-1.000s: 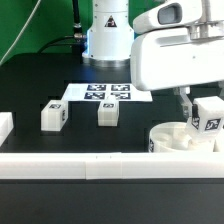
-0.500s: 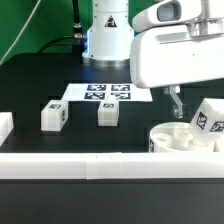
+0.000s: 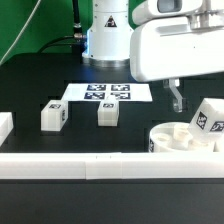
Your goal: Assemble stool
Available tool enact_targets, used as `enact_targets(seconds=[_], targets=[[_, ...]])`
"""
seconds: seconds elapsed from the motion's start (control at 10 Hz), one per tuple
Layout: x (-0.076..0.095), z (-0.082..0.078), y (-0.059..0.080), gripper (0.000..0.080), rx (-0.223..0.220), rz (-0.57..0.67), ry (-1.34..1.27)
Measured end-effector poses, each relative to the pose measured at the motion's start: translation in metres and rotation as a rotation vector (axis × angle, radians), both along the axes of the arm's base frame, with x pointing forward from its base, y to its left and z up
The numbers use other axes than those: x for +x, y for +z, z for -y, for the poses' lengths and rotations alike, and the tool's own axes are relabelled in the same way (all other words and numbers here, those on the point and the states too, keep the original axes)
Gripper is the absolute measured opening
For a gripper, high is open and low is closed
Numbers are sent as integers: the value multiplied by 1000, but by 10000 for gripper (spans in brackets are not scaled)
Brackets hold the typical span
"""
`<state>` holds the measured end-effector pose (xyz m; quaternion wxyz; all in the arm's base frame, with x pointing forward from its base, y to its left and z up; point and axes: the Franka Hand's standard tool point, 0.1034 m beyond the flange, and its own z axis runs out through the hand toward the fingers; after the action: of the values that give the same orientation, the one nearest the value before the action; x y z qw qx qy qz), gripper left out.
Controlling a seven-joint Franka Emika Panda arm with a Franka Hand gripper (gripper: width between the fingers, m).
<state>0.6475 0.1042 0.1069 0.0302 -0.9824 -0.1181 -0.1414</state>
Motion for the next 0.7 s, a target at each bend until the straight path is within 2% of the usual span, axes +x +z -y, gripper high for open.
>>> enact_targets(seconds=[0.1, 0.2, 0.6, 0.7], targets=[[3, -1, 7, 649, 0, 1, 1], [2, -1, 1, 649, 1, 1, 1], [-3, -3, -5, 649, -6, -49, 9], [-9, -1, -7, 649, -19, -155, 19]])
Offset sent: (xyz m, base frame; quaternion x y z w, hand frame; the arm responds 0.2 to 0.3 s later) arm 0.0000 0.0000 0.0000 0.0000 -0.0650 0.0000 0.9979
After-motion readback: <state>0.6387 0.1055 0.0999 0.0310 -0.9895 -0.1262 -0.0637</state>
